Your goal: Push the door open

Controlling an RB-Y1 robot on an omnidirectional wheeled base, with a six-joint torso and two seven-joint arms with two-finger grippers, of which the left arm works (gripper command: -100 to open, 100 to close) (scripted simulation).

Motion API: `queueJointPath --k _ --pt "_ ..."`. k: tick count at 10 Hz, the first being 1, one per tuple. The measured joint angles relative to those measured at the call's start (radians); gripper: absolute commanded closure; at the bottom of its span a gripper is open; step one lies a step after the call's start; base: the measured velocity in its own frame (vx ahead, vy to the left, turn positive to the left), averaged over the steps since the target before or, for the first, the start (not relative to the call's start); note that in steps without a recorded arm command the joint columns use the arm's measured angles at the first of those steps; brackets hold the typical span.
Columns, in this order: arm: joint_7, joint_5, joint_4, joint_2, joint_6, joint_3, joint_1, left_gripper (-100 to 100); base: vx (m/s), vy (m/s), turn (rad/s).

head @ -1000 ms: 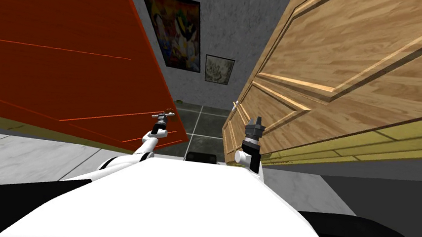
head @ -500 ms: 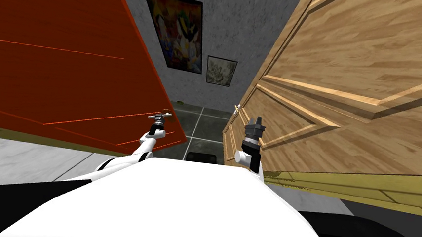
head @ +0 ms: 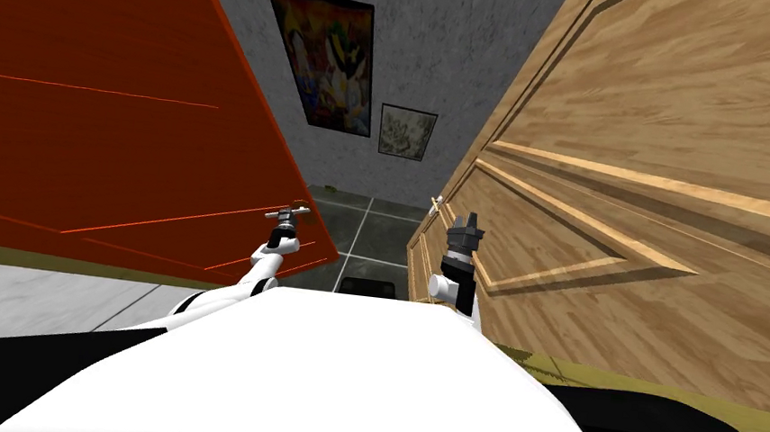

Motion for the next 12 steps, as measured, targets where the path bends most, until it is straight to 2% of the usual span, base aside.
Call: queueJointPath --k 1,3,5,6,7,9,11,12 --pt "-0.005 0.002 -0.010 -0.003 0.005 0.011 0.006 100 0.190 -0.013 0.064" --pt "-0.013 0.008 0.017 0.008 -0.009 0.033 -0.006 100 0.195 -0.026 0.063" --pt "-0.021 0.013 0.005 0.010 0.001 0.056 0.002 100 0.193 -0.014 0.063" --pt "-0.023 0.016 0.017 0.014 -0.005 0.066 0.000 100 0.196 -0.032 0.066" --pt "-0.021 0.018 0.055 0.028 -0.021 0.072 -0.014 100 0.136 -0.007 0.036" --pt "-0.030 0.022 0.018 0.018 -0.005 0.091 0.008 100 0.196 0.004 0.056" --pt "-0.034 0.025 0.018 0.022 -0.003 0.102 0.010 100 0.118 0.007 0.037" --pt "-0.035 0.027 0.044 0.026 -0.015 0.108 0.003 100 0.185 0.010 0.040"
